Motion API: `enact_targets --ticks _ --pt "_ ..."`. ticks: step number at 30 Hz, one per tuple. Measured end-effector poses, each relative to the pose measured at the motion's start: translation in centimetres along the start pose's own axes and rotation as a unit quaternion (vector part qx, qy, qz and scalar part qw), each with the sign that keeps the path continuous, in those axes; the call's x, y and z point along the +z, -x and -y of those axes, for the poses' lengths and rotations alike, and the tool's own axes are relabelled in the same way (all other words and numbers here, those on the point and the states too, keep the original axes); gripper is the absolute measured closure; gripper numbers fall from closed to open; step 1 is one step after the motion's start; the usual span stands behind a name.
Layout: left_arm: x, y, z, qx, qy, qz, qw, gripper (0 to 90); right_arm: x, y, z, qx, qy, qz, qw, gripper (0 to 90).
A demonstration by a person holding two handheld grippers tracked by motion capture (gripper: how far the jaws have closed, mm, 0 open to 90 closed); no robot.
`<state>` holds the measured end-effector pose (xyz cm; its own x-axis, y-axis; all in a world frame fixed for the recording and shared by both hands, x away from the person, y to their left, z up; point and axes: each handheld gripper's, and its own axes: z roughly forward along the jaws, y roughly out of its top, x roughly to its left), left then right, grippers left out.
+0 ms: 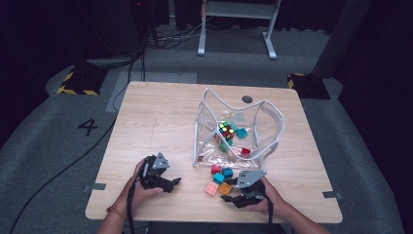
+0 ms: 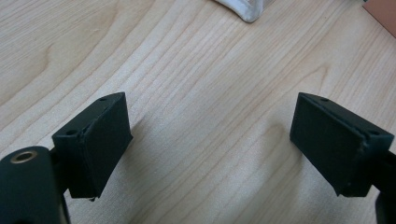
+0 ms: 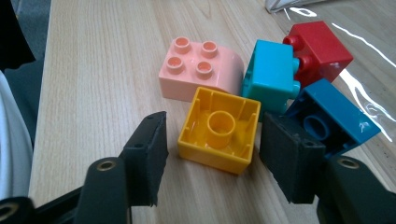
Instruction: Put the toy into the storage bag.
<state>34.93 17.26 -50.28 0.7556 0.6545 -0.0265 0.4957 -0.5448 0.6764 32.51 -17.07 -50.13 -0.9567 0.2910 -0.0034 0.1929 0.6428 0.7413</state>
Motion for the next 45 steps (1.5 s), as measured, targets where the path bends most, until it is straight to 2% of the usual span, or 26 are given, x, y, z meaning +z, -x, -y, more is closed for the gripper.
enact_targets --ticks 2,3,4,5,8,13,14,18,19,23,26,33,36,42,45 --pt "0.0 0.0 0.0 0.000 -0.001 0.000 1.0000 12.4 0.1 0.3 0.0 -0.014 0.011 -0.001 0.9998 51.0" --pt "0.0 0.0 0.0 0.000 0.000 0.000 1.0000 12.5 0.1 0.3 0.0 -0.012 0.013 -0.007 0.9998 55.9" --pt "0.0 0.0 0.0 0.000 0.000 0.000 1.0000 12.4 -0.2 0.1 0.1 0.003 0.003 -0.006 1.0000 58.3" --pt "0.0 0.0 0.0 0.000 0.000 0.000 1.0000 12.5 -0.2 0.1 0.1 0.003 0.001 -0.002 1.0000 58.8" --pt "0.0 0.0 0.0 -0.003 0.000 0.002 1.0000 12.5 -0.4 0.5 0.3 -0.020 0.011 0.002 0.9997 59.0" --pt "0.0 0.0 0.0 -0.001 -0.001 0.000 1.0000 12.5 -1.2 0.8 1.0 -0.023 0.012 0.004 0.9997 59.1" --pt "0.0 0.0 0.0 -0.001 -0.001 0.001 1.0000 12.5 -1.6 0.7 1.2 -0.009 0.002 0.006 0.9999 59.1" --pt "0.0 0.0 0.0 0.001 0.000 -0.001 1.0000 12.5 -2.8 1.4 2.0 -0.015 0.007 0.011 0.9998 59.1" --pt "0.0 0.0 0.0 0.000 0.000 0.001 1.0000 12.5 -3.1 1.8 2.2 -0.027 0.017 0.010 0.9994 59.1" --pt "0.0 0.0 0.0 0.001 0.000 -0.001 1.0000 12.5 -4.9 2.7 2.9 -0.017 0.016 0.032 0.9992 59.1" --pt "0.0 0.0 0.0 0.000 0.000 0.002 1.0000 12.5 -6.5 3.7 3.5 -0.010 0.027 0.045 0.9986 59.1" --pt "0.0 0.0 0.0 0.000 0.000 0.002 1.0000 12.5 -9.7 5.7 4.9 0.015 0.023 0.090 0.9956 59.2" --pt "0.0 0.0 0.0 0.000 0.000 0.002 1.0000 12.5 -10.7 6.4 5.3 0.030 0.025 0.112 0.9930 59.1" --pt "0.0 0.0 0.0 0.000 0.000 0.002 1.0000 12.5 -12.6 8.0 5.9 0.062 0.037 0.140 0.9876 59.1" --pt "0.0 0.0 0.0 0.000 0.000 0.002 1.0000 12.5 -13.4 9.1 6.0 0.065 0.038 0.157 0.9848 59.1"
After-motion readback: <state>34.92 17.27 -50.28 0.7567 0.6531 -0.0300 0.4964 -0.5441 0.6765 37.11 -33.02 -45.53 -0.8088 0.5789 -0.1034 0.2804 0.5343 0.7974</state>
